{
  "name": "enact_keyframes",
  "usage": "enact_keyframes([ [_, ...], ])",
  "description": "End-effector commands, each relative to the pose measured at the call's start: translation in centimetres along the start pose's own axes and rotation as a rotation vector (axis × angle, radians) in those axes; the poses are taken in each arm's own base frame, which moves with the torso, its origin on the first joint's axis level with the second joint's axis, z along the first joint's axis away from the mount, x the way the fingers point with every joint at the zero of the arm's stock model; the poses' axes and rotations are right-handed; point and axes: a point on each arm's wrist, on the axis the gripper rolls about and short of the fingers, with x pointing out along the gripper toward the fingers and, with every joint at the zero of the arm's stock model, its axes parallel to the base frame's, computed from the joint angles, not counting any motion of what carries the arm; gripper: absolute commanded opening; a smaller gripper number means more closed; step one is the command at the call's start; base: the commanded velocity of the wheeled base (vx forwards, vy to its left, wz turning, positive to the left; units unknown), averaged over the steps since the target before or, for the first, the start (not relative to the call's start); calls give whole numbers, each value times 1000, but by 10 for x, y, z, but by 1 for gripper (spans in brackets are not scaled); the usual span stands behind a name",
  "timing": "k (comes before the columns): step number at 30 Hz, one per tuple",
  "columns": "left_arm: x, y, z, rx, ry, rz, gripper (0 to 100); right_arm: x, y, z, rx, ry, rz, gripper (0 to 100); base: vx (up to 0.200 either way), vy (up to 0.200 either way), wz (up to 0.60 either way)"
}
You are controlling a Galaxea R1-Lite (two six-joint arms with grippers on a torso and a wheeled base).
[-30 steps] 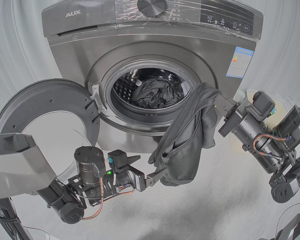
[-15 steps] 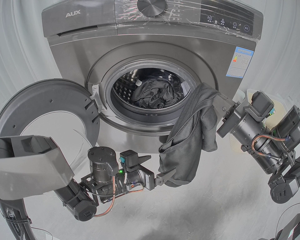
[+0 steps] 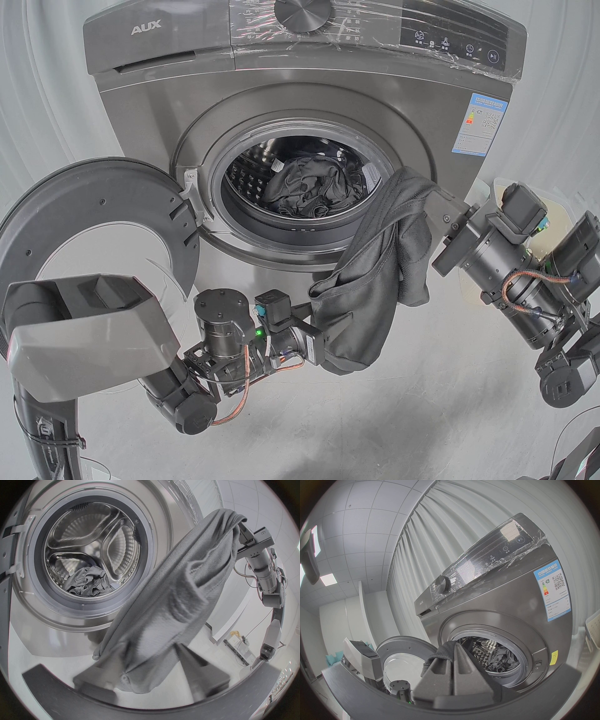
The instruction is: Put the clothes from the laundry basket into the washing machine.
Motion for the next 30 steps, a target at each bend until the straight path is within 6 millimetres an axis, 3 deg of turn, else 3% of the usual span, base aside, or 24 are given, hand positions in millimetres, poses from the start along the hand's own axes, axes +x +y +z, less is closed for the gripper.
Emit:
enact_keyframes([
  [1,4,0,-6,-1,1,-1,0,0,0,-1,0,3,-1,0,0,0,0],
  [8,-6,-5,16,11,-61,6,0,0,-1,-1,-1,5,-3,0,0,0,0],
  [19,-83,-19,80,35,-193,64,0,1,-13,-3,-18,7,-44,0,0,0,0],
  [30,-129,-11,127,77,-372,187,0,-3,-13,-6,-17,27,-47,0,0,0,0],
])
